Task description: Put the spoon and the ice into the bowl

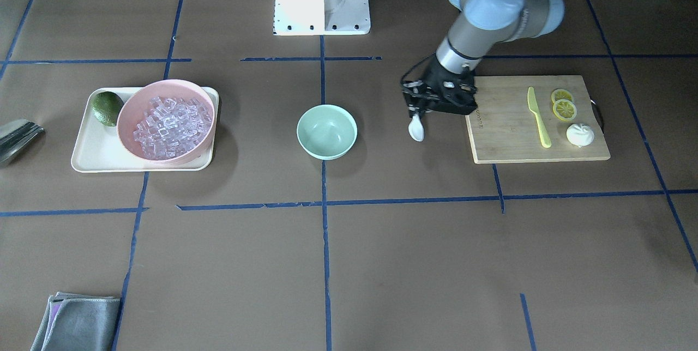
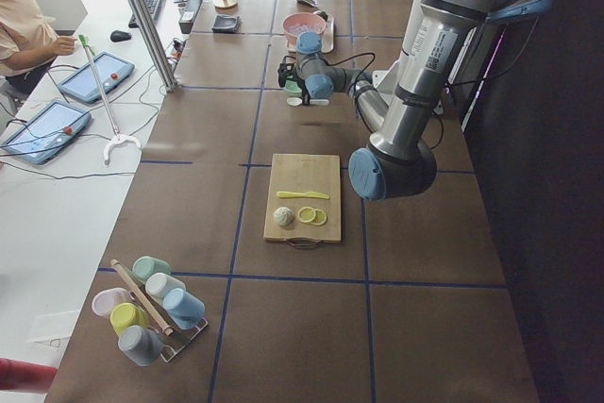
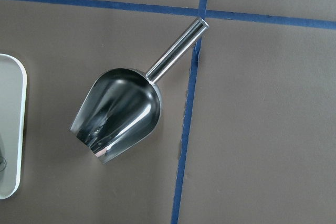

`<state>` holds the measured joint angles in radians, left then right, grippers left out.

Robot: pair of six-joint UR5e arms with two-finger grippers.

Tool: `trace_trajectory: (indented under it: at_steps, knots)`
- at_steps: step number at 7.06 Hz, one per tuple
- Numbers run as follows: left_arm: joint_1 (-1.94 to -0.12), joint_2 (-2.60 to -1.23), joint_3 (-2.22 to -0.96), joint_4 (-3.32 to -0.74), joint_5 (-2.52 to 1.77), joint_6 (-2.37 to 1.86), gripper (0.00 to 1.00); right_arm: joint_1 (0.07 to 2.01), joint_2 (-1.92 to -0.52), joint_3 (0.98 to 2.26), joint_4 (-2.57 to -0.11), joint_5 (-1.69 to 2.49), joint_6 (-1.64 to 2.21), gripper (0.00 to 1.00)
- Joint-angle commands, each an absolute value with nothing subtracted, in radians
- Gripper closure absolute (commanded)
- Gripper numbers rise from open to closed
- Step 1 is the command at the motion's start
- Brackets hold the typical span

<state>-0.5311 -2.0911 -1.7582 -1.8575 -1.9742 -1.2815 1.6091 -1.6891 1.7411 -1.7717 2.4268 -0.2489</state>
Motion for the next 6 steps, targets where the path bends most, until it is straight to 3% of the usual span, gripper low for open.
trace_trajectory:
  at_steps: [1, 5, 6]
  knots:
    - [-0.470, -2.292, -1.657, -1.772, -1.922, -1.325, 1.00, 1.608, -1.692, 1.741, -1.772, 2.430, -0.249, 0.00]
    - [-0.469, -2.327, -1.615, -1.776, -1.852, -1.299, 0.98, 1.605, -1.692, 1.743, -1.772, 2.436, -0.249, 0.00]
    - [-0.471, -2.327, -1.614, -1.781, -1.832, -1.272, 0.87, 1.605, -1.693, 1.741, -1.772, 2.436, -0.250, 0.00]
